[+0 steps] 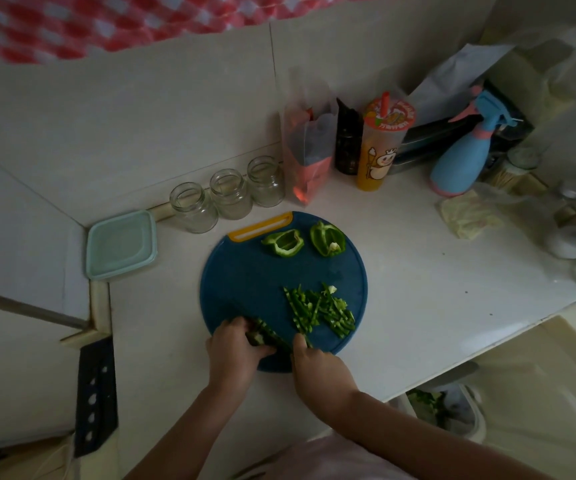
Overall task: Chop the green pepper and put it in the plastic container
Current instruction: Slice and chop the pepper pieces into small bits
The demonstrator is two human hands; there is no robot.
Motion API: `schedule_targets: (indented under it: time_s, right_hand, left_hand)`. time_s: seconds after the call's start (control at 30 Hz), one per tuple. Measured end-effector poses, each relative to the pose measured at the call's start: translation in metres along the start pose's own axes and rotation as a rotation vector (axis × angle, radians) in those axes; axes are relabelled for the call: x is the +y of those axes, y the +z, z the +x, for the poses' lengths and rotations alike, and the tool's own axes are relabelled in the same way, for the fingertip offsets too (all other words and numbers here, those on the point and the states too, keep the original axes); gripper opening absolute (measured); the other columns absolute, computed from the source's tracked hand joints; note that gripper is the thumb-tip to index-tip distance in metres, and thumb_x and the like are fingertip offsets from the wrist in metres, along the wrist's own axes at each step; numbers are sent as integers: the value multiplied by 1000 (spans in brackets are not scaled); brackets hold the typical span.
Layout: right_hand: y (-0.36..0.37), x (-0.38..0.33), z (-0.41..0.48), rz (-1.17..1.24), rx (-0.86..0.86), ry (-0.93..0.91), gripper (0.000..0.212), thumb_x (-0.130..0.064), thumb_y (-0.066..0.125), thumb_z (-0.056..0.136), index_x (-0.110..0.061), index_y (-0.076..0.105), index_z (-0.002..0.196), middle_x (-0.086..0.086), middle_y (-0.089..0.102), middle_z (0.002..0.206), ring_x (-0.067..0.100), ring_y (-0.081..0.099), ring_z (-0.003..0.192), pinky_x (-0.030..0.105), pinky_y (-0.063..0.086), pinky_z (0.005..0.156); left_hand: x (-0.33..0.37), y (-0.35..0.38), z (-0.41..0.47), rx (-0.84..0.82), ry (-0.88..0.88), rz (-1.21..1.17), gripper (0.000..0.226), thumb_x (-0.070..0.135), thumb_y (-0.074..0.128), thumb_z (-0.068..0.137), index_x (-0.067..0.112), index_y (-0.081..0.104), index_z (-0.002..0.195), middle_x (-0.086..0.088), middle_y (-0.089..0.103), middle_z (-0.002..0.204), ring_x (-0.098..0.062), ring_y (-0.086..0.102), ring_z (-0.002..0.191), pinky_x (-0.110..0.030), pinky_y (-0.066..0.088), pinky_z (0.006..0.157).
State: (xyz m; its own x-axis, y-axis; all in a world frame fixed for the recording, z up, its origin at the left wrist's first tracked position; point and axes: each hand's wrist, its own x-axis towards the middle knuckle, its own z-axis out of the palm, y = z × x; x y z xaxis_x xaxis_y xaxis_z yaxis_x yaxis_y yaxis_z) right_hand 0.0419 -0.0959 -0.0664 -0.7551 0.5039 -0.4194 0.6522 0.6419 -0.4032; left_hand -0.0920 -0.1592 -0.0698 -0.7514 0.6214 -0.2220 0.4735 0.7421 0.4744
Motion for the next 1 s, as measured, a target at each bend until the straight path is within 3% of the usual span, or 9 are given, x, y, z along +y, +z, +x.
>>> schedule_targets:
  time_s: [0.23,0.47,0.67,0.83,1.0]
  right_hand:
    - [-20,-10,2,54,-111,28,30,-2,37,90,-8,36,119,17,62,104,36,62,92,35,40,64]
    - [-24,-17,16,94,-161,42,27,-3,40,90,-7,38,116,17,60,104,34,61,95,35,41,65]
    - [-19,-26,27,183,-118,86,21,-15,46,94,-8,38,112,16,59,105,34,60,98,36,42,69]
    - [-11,-13,21,438,-10,209,22,-18,40,98,-1,43,112,23,61,107,37,61,98,39,47,75]
    - [-16,10,8,486,44,168,22,-22,44,99,-2,47,109,20,62,100,33,62,90,30,40,65]
  left_hand:
    - [-5,1,2,-36,-68,-9,49,37,84,60,15,67,101,1,68,102,-20,60,99,-36,45,85]
    - [-5,0,0,-24,-30,-2,46,37,82,64,16,66,101,1,64,99,-19,56,100,-31,35,80]
    - [-3,-2,-2,-17,2,11,45,41,80,65,20,62,100,3,58,95,-20,56,94,-33,39,79]
    - [-8,-1,-6,-8,30,-39,49,37,82,62,22,60,104,4,57,99,-17,56,96,-35,42,80]
    - [-11,4,-9,6,57,-42,51,32,83,64,19,60,109,0,58,101,-19,55,96,-35,42,81]
